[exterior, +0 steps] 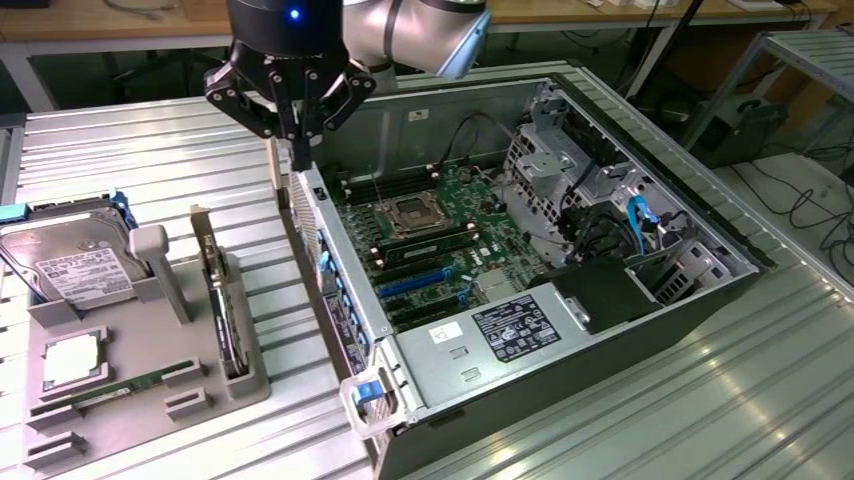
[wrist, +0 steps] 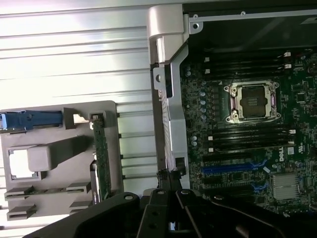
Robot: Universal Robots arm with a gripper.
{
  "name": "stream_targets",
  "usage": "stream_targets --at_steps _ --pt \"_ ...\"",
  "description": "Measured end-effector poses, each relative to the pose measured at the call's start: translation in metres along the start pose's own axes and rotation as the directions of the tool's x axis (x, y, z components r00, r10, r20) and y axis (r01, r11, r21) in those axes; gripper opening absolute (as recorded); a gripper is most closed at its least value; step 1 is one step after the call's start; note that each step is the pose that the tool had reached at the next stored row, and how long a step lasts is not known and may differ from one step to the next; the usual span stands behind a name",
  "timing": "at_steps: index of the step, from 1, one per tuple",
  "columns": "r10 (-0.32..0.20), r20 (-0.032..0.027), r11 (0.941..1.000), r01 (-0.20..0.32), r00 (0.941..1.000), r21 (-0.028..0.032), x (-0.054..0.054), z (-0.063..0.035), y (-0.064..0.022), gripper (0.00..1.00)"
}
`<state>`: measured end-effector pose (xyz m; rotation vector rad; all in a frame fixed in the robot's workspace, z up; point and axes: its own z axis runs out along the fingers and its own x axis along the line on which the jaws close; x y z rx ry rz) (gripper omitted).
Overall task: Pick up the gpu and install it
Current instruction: 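Reach for the gpu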
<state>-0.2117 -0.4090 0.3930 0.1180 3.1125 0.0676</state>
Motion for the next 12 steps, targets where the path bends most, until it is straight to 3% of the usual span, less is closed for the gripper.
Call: stream_targets --at_steps 12 --pt "0.000 0.0000 1.0000 0.000 1.0000 -0.0001 0.012 -0.0003 -0.0028 0.11"
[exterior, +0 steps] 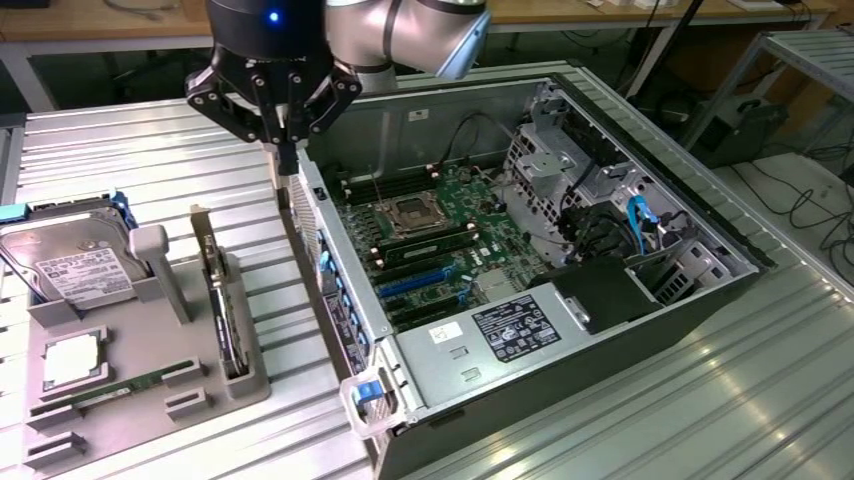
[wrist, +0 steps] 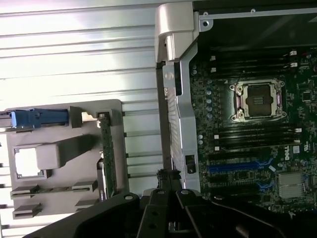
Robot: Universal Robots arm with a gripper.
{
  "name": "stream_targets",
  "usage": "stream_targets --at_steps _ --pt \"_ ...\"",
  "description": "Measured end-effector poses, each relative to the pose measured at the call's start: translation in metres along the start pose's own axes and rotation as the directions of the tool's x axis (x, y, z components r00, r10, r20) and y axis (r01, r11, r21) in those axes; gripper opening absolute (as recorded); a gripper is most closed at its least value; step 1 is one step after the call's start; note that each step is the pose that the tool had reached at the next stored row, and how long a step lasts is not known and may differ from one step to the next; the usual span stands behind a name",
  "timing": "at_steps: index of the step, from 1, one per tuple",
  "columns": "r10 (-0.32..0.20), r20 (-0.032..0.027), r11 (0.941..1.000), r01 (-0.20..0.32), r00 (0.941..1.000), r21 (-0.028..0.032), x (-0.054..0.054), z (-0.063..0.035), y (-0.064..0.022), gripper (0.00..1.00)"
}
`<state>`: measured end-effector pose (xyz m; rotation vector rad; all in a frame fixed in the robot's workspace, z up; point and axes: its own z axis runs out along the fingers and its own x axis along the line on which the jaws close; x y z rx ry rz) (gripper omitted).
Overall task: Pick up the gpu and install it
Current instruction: 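Reach for the gpu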
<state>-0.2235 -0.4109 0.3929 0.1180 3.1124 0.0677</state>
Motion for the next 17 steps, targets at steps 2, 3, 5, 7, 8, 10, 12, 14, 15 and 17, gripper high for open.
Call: stream_targets --at_steps 2,3,5,7,8,10,12,14,15,17 --pt "0.000 0.0000 1.0000 0.000 1.0000 0.0000 0.003 -0.0001 -0.0010 0.11" --pt "0.000 0.0000 1.0000 0.000 1.0000 0.0000 0.004 -0.0001 -0.0016 0.11" --pt "0.000 -0.0001 1.0000 0.000 1.0000 0.0001 0.008 -0.0003 -0.0029 0.11" --pt "0.000 0.0000 1.0000 0.000 1.0000 -0.0001 0.011 -0.0004 -0.0038 0.11" --pt "0.000 0.0002 1.0000 0.000 1.0000 -0.0002 0.013 -0.0004 -0.0046 0.11" --pt "0.000 0.0002 1.0000 0.000 1.0000 -0.0002 0.018 -0.0006 -0.0072 0.11" --pt "0.000 0.0001 1.0000 0.000 1.0000 -0.0001 0.025 -0.0010 -0.0112 0.11" --pt "0.000 0.0001 1.0000 0.000 1.0000 -0.0002 0.028 -0.0012 -0.0129 0.11" --pt "0.000 0.0002 1.0000 0.000 1.0000 -0.0002 0.030 -0.0012 -0.0134 0.11" --pt "0.000 0.0002 1.0000 0.000 1.0000 -0.0002 0.032 -0.0013 -0.0144 0.11"
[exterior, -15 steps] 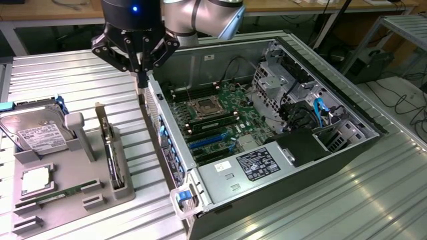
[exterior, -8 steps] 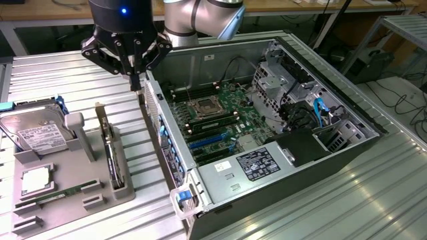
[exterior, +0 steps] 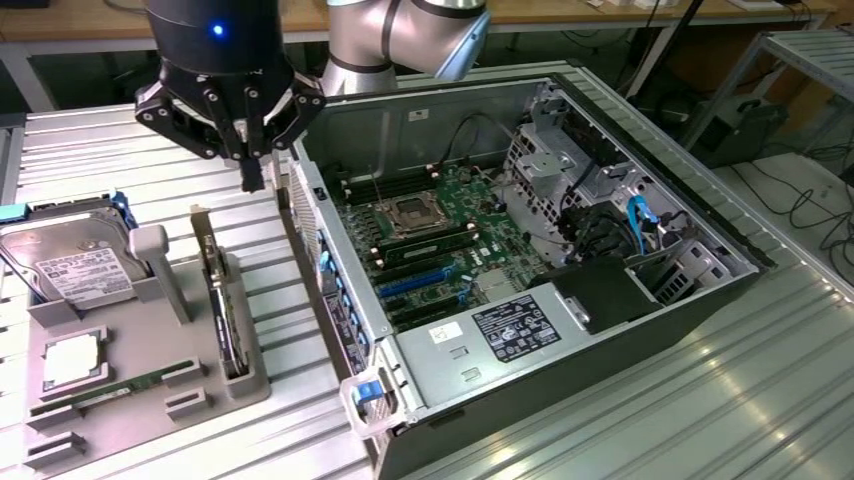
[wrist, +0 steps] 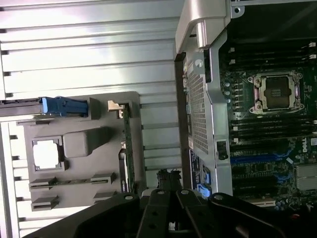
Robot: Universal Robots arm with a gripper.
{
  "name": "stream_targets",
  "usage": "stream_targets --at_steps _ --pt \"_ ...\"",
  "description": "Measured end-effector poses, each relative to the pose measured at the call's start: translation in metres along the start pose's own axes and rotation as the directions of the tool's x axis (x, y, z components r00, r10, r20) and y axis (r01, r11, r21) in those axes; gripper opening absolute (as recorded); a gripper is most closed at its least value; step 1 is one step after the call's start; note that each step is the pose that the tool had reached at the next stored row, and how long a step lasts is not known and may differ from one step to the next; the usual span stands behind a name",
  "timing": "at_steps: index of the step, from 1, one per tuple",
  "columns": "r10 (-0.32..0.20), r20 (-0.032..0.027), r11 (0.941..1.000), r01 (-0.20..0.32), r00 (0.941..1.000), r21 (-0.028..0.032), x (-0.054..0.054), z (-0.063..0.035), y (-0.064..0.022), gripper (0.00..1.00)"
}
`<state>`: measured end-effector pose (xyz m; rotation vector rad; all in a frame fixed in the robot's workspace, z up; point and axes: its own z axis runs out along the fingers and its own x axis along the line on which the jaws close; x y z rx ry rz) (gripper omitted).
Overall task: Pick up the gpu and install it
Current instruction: 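Reach for the gpu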
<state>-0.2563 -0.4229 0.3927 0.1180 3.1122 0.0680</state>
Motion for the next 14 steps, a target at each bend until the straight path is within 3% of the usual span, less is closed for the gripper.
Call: stream_targets --at_steps 8,14 --pt "0.000 -0.0001 1.0000 0.000 1.0000 0.0001 0.010 -0.0005 -0.0047 0.11" --pt "-0.001 -0.0001 1.0000 0.001 1.0000 0.0000 0.026 -0.0012 -0.0135 0.11"
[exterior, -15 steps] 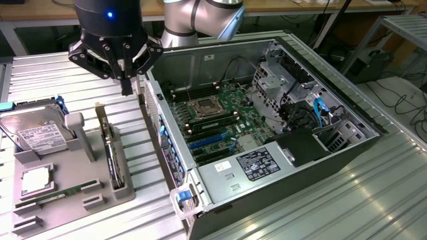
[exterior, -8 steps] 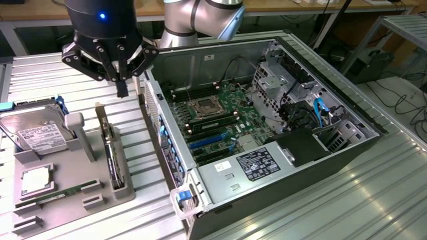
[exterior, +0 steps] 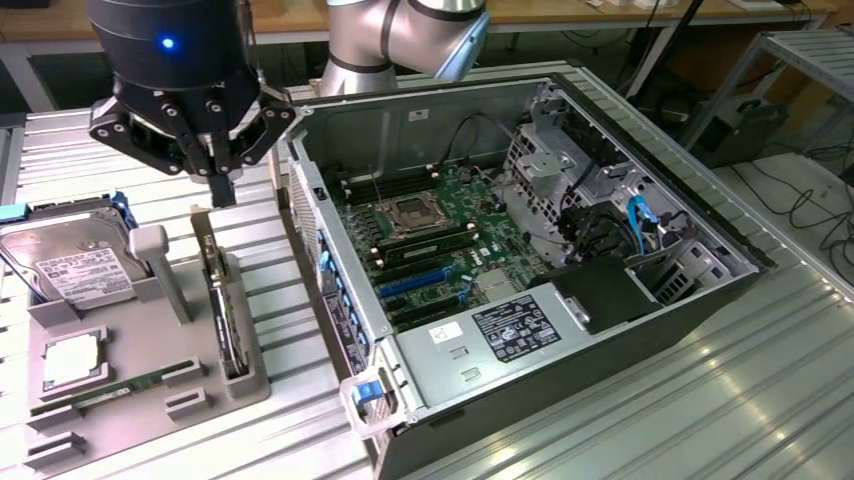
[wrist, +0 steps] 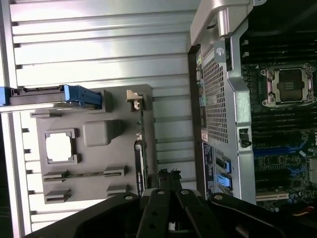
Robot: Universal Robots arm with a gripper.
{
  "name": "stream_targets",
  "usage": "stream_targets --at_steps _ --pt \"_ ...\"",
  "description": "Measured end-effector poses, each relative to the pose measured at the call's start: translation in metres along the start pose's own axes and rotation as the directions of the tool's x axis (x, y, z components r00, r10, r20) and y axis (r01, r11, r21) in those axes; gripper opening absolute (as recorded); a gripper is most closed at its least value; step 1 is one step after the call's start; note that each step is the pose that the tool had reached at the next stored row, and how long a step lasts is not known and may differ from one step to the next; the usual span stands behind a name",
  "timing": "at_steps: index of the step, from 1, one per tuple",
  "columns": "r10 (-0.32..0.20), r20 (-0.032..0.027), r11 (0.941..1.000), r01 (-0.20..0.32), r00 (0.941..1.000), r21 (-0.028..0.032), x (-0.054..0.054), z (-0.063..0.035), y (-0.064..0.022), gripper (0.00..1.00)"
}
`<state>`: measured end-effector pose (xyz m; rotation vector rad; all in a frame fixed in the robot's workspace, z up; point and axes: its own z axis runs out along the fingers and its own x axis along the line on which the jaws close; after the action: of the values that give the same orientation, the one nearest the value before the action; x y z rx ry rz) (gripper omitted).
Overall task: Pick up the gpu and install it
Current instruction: 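Reach for the gpu, then pick up the gpu and move the gpu toward the slot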
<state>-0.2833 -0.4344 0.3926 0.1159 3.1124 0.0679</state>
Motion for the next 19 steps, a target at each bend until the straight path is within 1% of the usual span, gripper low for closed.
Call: stream_targets --at_steps 3,9,10,13,15,19 --pt "-0.004 -0.0002 1.0000 0.004 1.0000 -0.0002 0.008 -0.0002 -0.0008 0.11" --pt "-0.035 -0.0016 0.9994 0.035 0.9994 -0.0009 0.015 -0.0004 -0.0014 0.11" --pt "-0.042 -0.0018 0.9991 0.042 0.9991 -0.0011 0.020 -0.0005 -0.0017 0.11" --pt "-0.048 -0.0021 0.9989 0.048 0.9989 -0.0014 0.026 -0.0006 -0.0022 0.11" --pt "-0.051 -0.0022 0.9987 0.051 0.9987 -0.0015 0.028 -0.0006 -0.0024 0.11" --pt "-0.052 -0.0022 0.9986 0.052 0.9986 -0.0018 0.029 -0.0007 -0.0024 0.11"
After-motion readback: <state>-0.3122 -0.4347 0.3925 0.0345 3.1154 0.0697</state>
